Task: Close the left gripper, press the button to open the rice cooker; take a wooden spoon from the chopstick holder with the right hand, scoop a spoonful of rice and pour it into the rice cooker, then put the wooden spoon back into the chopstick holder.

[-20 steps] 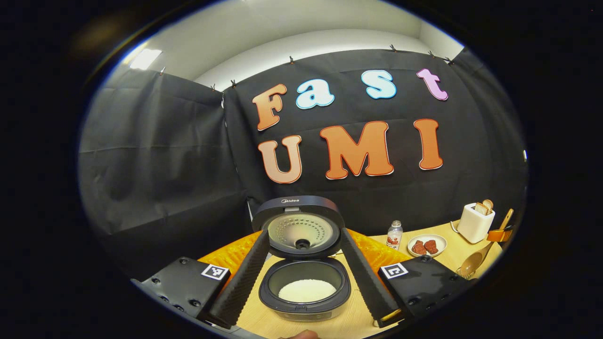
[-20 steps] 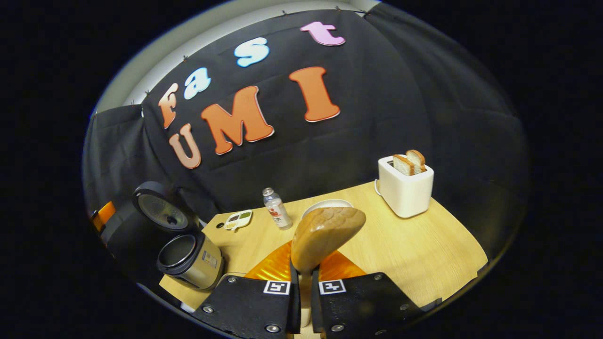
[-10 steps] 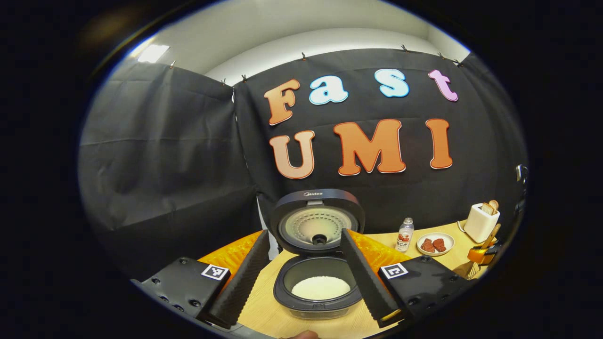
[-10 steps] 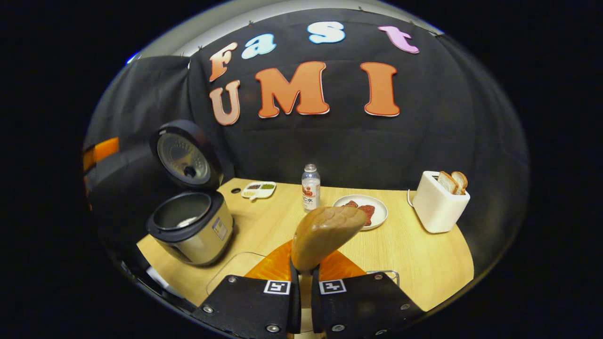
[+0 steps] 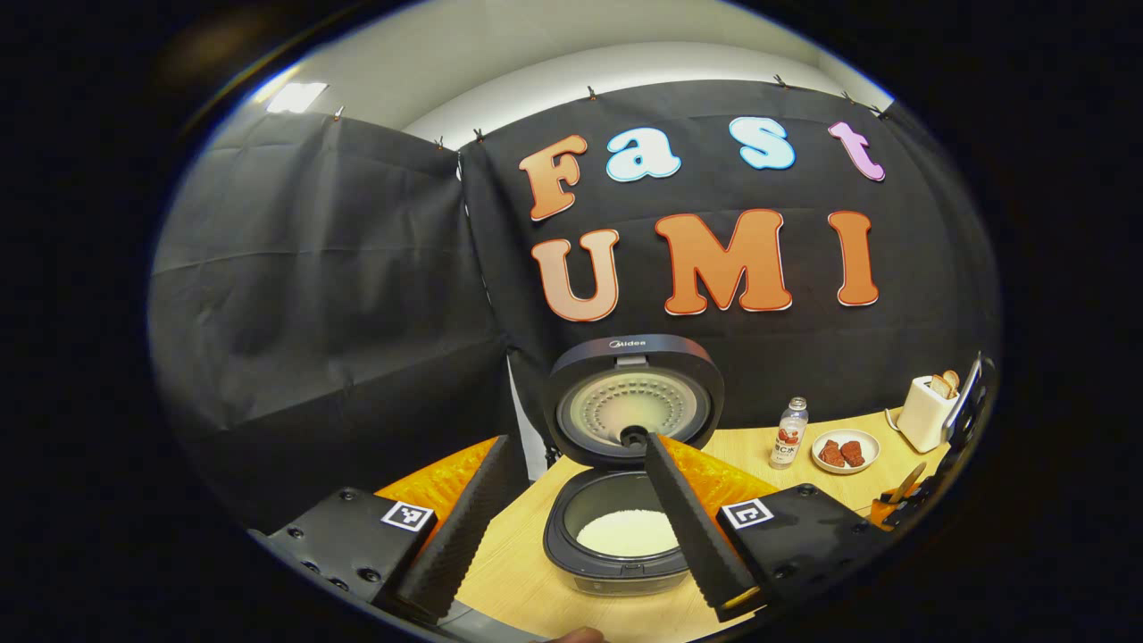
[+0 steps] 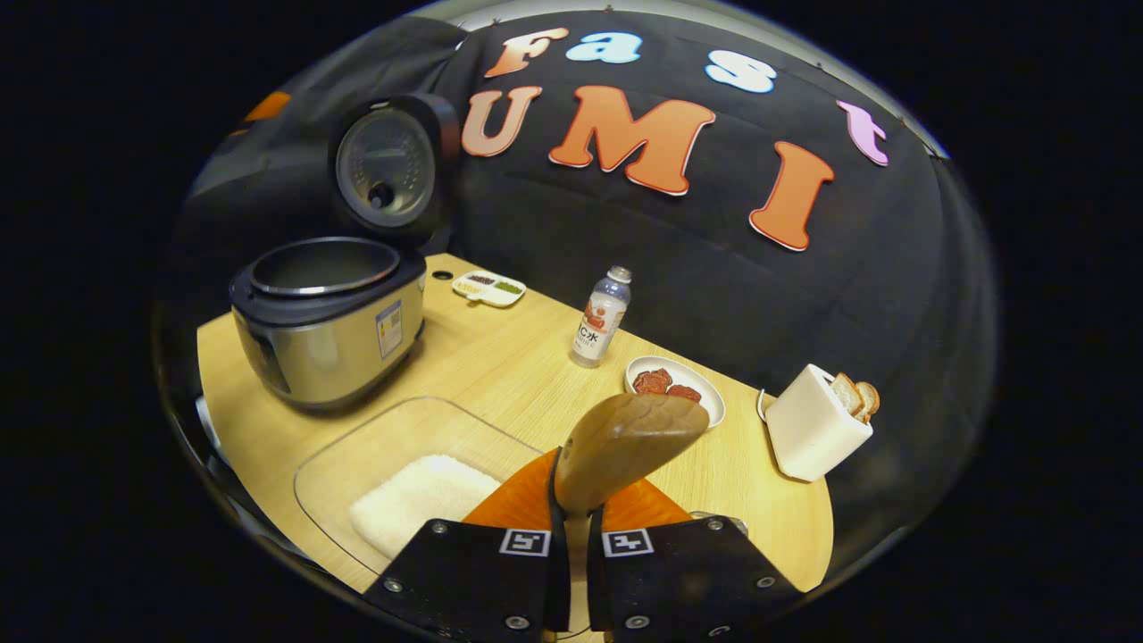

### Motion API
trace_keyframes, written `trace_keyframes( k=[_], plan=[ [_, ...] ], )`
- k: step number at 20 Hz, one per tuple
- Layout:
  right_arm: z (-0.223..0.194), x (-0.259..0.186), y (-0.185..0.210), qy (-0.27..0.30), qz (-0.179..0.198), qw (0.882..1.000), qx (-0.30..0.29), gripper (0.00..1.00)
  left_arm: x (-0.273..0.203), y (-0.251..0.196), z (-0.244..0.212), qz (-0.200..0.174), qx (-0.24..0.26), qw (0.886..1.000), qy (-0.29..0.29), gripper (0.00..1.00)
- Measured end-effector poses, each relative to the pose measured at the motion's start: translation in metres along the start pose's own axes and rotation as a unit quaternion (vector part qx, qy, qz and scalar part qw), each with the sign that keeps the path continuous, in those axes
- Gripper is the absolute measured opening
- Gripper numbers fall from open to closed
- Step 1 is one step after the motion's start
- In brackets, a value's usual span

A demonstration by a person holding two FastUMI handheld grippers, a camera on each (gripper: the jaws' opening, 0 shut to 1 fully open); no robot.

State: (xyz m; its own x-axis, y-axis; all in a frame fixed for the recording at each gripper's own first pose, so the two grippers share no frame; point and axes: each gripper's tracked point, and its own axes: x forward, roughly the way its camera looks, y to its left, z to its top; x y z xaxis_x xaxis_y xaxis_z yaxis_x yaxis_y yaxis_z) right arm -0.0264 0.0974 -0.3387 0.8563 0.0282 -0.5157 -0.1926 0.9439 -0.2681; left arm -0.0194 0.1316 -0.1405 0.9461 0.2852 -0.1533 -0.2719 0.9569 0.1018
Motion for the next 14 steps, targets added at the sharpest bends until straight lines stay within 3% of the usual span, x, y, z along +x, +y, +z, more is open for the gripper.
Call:
trace_keyframes(
  k=[8, 14],
  plan=[
    [-0.003, -0.002, 0.023, -0.027, -0.010, 0.999, -0.042, 0.07, -0.003, 0.004, -0.005, 0.013, 0.015, 1.000, 0.009, 0.97],
    [-0.012, 0.002, 0.044, -0.016, -0.005, 1.000, -0.014, 0.07, -0.002, 0.011, -0.008, 0.017, 0.023, 0.999, 0.015, 1.00]
  ],
)
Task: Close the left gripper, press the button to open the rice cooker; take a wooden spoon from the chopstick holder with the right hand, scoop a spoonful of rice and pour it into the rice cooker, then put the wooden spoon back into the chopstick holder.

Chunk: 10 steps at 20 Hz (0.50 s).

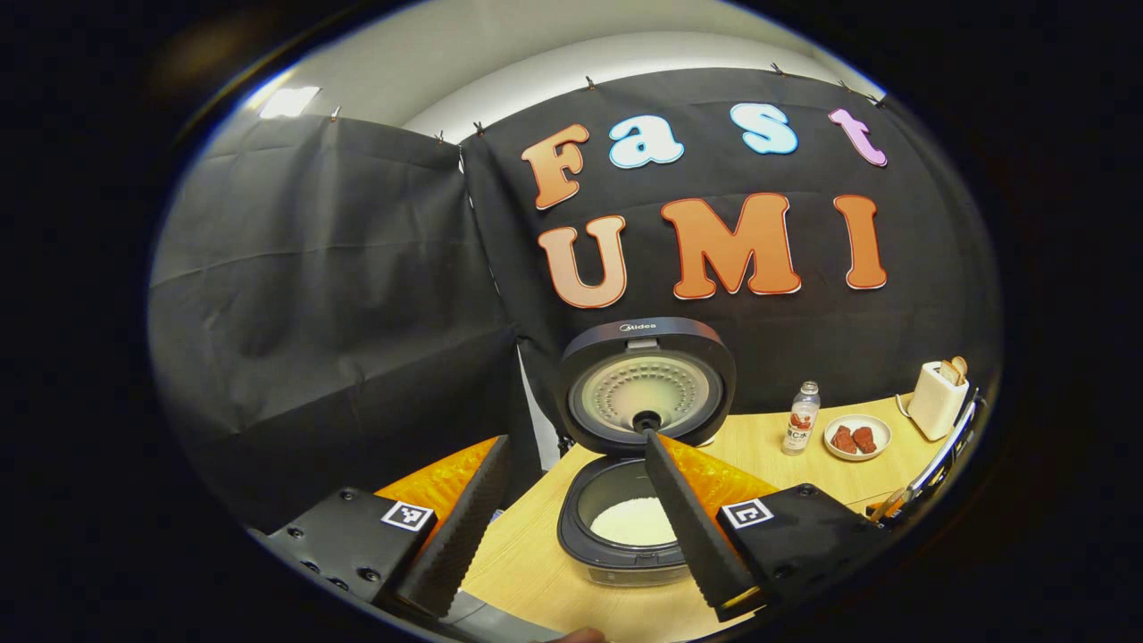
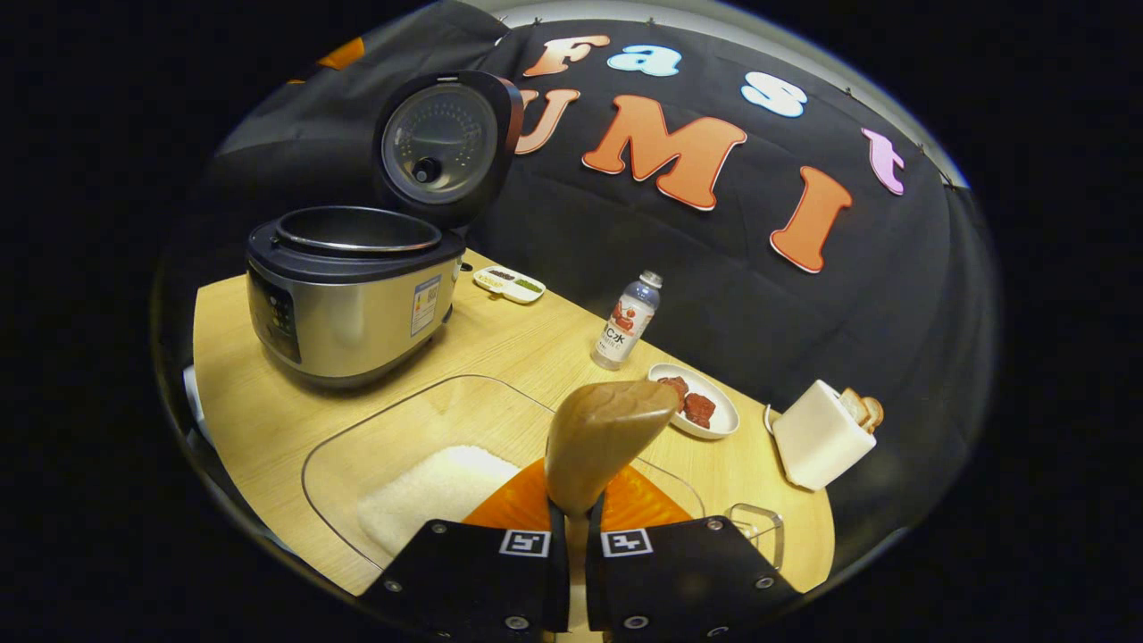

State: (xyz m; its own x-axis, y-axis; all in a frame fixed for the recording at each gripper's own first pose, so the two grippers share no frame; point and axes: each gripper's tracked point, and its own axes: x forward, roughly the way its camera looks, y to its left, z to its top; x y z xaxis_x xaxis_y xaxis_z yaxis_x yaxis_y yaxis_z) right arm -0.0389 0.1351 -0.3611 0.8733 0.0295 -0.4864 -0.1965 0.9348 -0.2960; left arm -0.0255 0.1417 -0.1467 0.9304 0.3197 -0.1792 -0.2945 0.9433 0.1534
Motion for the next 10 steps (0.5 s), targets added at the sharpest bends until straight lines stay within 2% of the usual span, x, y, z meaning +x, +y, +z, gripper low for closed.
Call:
trace_keyframes(
  k=[2, 3, 10],
  plan=[
    [0.003, 0.005, 0.003, -0.001, 0.001, 1.000, 0.000, 0.07, -0.001, 0.003, -0.001, 0.002, 0.002, 1.000, 0.000, 0.97],
    [0.003, 0.006, 0.003, 0.002, 0.000, 1.000, 0.007, 0.07, 0.000, 0.004, -0.001, 0.003, 0.004, 1.000, 0.001, 1.00],
    [0.010, 0.015, -0.001, 0.024, -0.004, 0.995, 0.095, 0.07, 0.005, 0.021, -0.012, 0.010, -0.003, 1.000, 0.014, 1.00]
  ],
)
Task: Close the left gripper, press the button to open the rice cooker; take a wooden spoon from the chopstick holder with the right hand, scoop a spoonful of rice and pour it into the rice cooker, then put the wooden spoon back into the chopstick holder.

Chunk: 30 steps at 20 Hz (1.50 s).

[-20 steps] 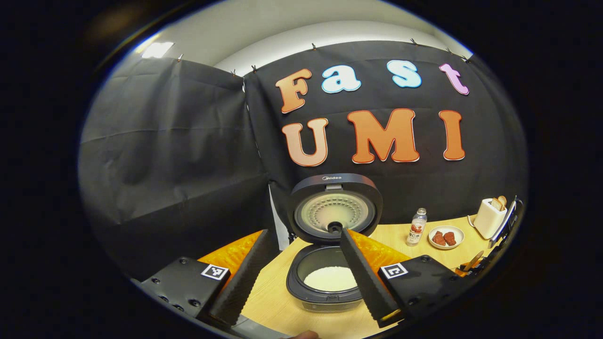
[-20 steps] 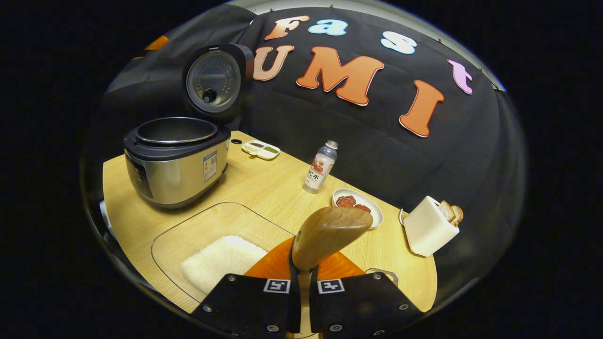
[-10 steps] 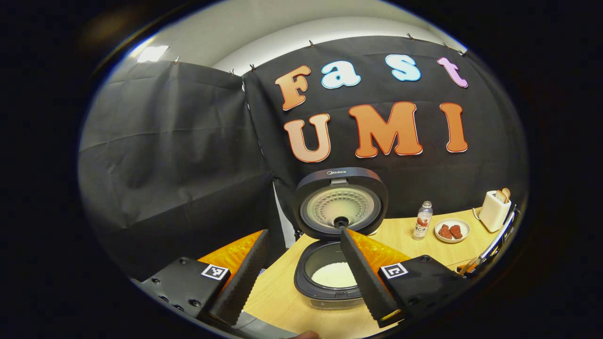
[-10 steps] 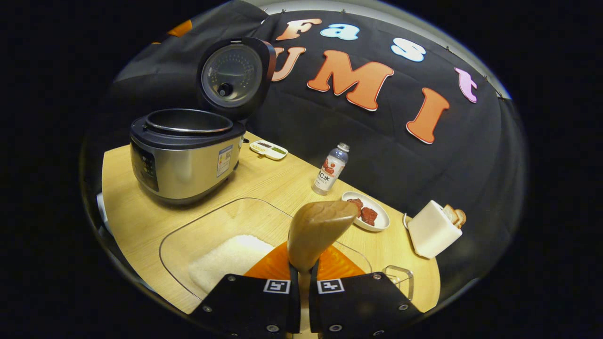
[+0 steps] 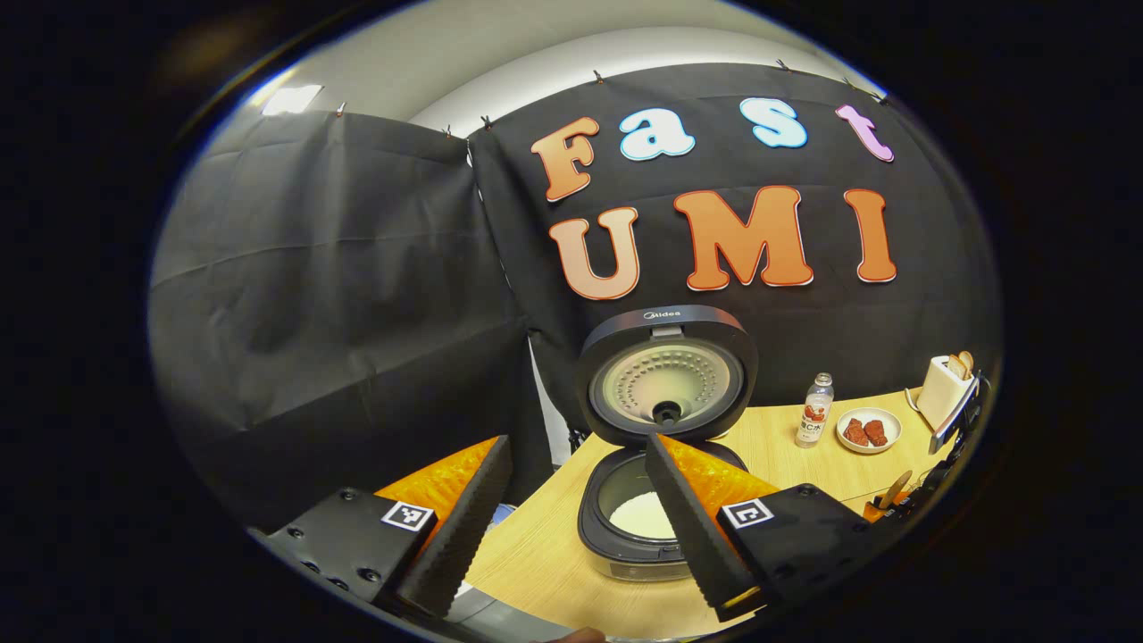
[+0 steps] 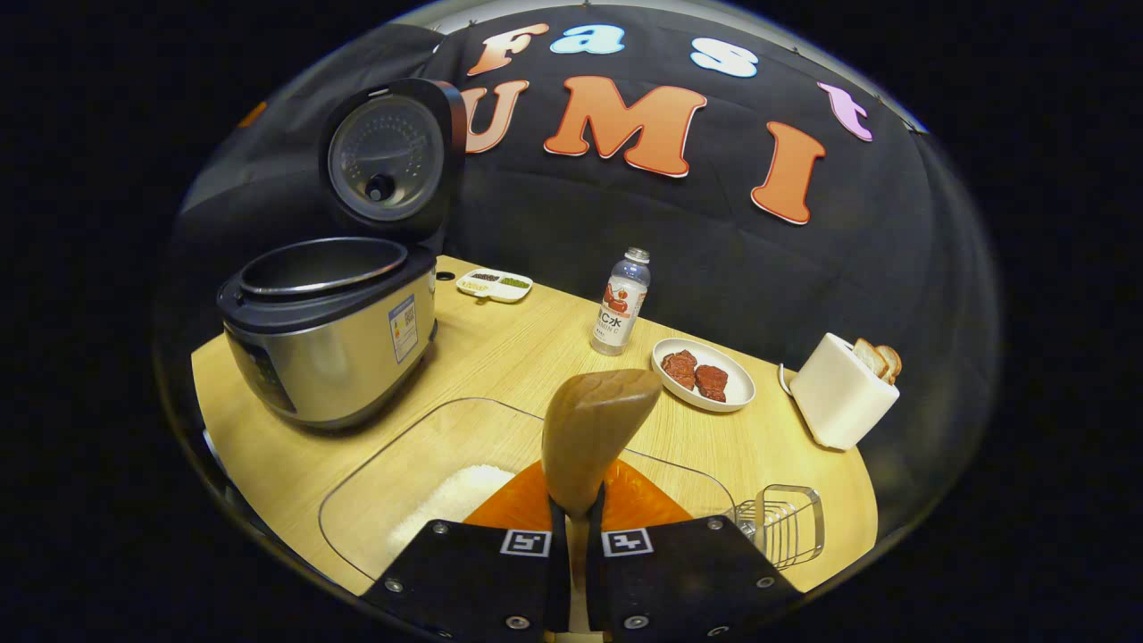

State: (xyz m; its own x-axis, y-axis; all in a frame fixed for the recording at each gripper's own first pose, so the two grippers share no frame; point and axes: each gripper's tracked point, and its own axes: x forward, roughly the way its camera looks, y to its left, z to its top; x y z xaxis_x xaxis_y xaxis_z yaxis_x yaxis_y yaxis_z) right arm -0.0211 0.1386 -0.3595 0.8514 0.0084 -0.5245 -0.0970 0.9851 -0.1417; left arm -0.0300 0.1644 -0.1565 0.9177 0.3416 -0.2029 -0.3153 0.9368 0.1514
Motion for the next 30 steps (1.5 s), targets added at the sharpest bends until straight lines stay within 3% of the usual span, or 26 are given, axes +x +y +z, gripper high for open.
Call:
trace_keyframes(
  k=[4, 6, 11, 19, 20, 21, 30],
  plan=[
    [0.004, 0.004, 0.007, 0.011, 0.005, 0.999, 0.049, 0.07, 0.007, 0.003, -0.004, -0.004, 0.002, 1.000, 0.002, 0.96],
    [0.005, 0.005, 0.011, 0.022, 0.016, 0.995, 0.098, 0.07, 0.010, 0.003, -0.006, -0.008, 0.003, 1.000, 0.003, 1.00],
    [0.002, 0.013, 0.005, 0.048, 0.026, 0.976, 0.213, 0.07, 0.017, 0.000, 0.001, -0.017, 0.004, 1.000, -0.001, 1.00],
    [0.006, 0.019, 0.005, 0.055, 0.064, 0.946, 0.312, 0.06, 0.010, -0.002, 0.005, -0.032, 0.019, 0.999, 0.010, 1.00],
    [0.006, 0.020, 0.004, 0.053, 0.068, 0.941, 0.328, 0.07, 0.009, -0.002, 0.009, -0.034, 0.025, 0.999, 0.009, 0.96],
    [0.005, 0.020, 0.003, 0.053, 0.070, 0.935, 0.344, 0.07, 0.011, -0.004, 0.012, -0.036, 0.031, 0.999, 0.007, 1.00],
    [0.000, 0.019, 0.005, 0.061, 0.109, 0.884, 0.450, 0.06, 0.010, -0.031, 0.012, -0.063, 0.041, 0.997, 0.003, 1.00]
  ],
)
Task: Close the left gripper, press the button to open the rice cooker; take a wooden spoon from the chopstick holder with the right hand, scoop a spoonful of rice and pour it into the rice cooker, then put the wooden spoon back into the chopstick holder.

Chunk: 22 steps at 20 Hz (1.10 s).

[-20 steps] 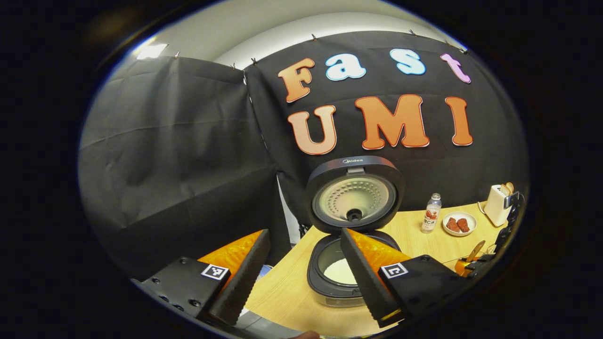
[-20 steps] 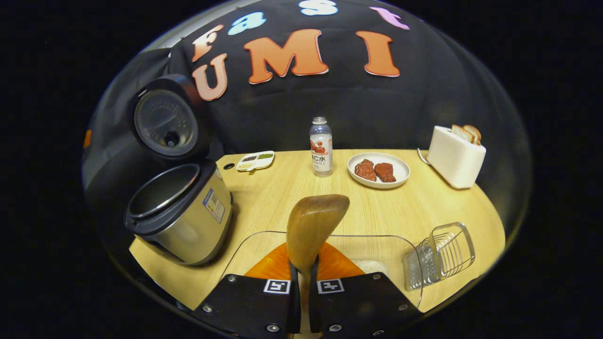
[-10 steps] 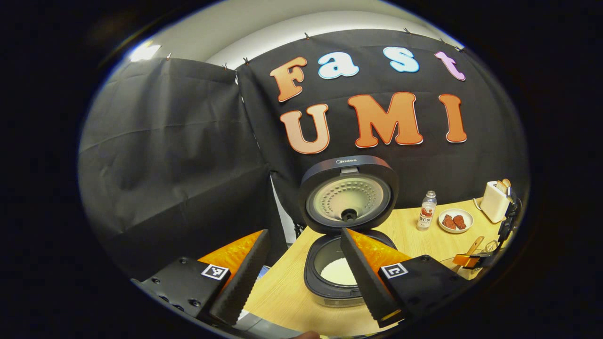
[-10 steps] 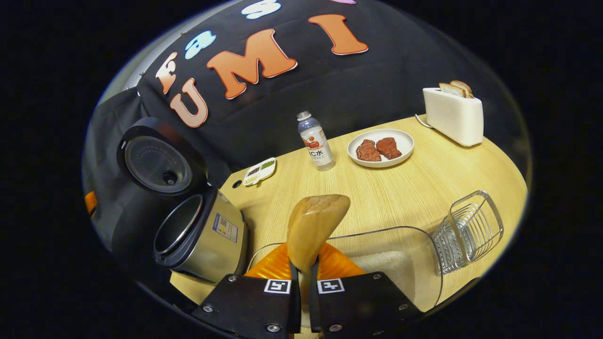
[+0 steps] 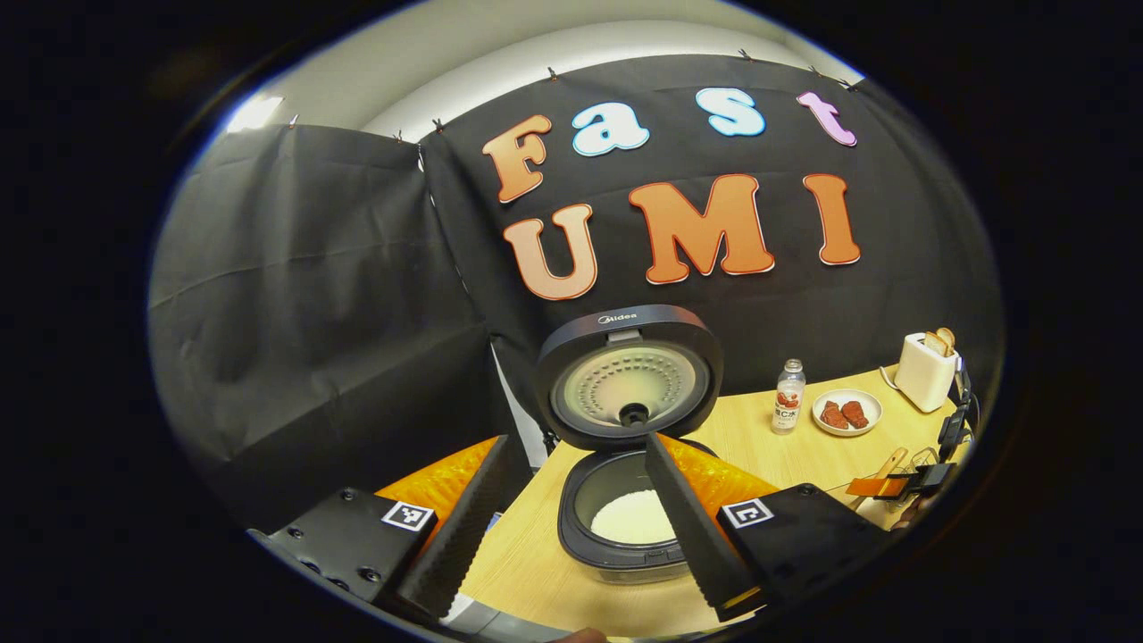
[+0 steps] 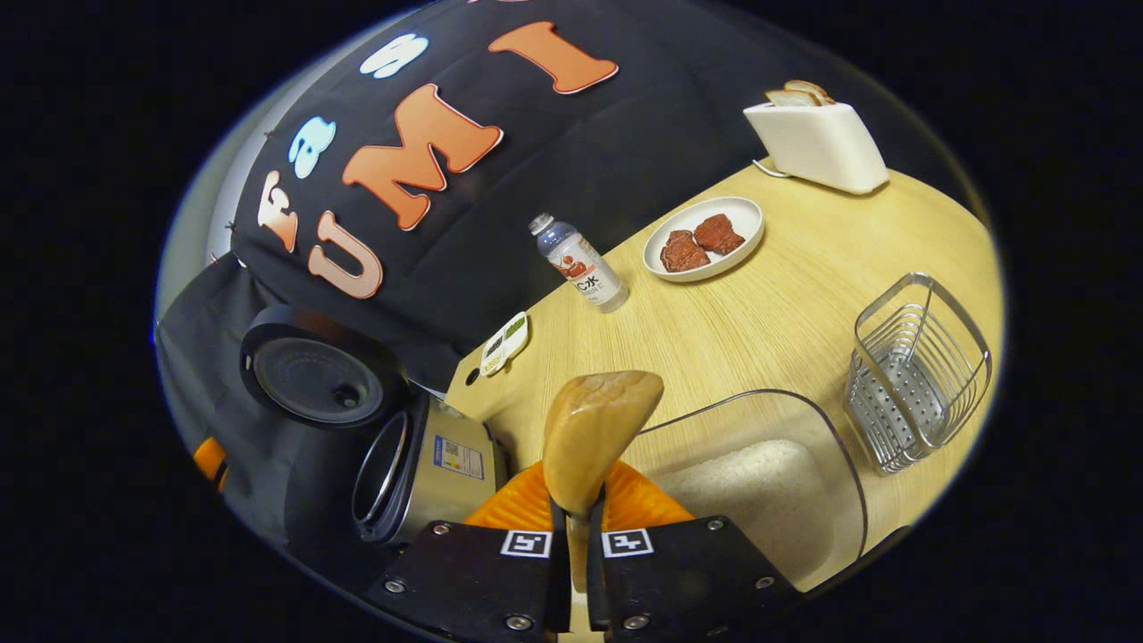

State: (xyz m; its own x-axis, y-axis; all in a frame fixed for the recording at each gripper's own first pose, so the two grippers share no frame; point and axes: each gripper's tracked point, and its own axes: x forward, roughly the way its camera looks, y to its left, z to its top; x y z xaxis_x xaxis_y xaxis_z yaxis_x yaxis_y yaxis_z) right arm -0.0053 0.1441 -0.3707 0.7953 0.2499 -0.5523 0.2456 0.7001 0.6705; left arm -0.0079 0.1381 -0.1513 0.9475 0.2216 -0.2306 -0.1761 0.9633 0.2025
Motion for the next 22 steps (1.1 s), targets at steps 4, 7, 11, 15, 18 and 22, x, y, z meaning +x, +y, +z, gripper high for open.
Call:
trace_keyframes(
  k=[4, 7, 11, 15, 18, 22],
  plan=[
    [-0.001, -0.002, -0.006, 0.007, 0.011, 1.000, 0.024, 0.06, -0.005, 0.001, -0.005, 0.002, -0.007, 1.000, 0.003, 1.00],
    [0.003, -0.010, -0.010, 0.011, 0.028, 0.998, 0.051, 0.06, -0.005, 0.001, -0.006, 0.005, -0.013, 1.000, 0.005, 1.00],
    [0.027, -0.025, -0.023, -0.005, 0.043, 0.996, 0.077, 0.07, -0.005, -0.007, -0.006, 0.005, -0.011, 1.000, 0.003, 1.00],
    [0.056, -0.041, -0.035, -0.027, 0.059, 0.990, 0.126, 0.07, -0.005, -0.024, -0.002, -0.008, -0.017, 1.000, 0.000, 0.96],
    [0.071, -0.051, -0.031, -0.033, 0.087, 0.980, 0.176, 0.06, -0.006, -0.031, 0.003, -0.010, -0.023, 1.000, -0.007, 1.00],
    [0.087, -0.063, -0.011, -0.033, 0.134, 0.960, 0.244, 0.06, -0.008, -0.031, 0.002, -0.003, -0.020, 1.000, -0.013, 1.00]
  ],
)
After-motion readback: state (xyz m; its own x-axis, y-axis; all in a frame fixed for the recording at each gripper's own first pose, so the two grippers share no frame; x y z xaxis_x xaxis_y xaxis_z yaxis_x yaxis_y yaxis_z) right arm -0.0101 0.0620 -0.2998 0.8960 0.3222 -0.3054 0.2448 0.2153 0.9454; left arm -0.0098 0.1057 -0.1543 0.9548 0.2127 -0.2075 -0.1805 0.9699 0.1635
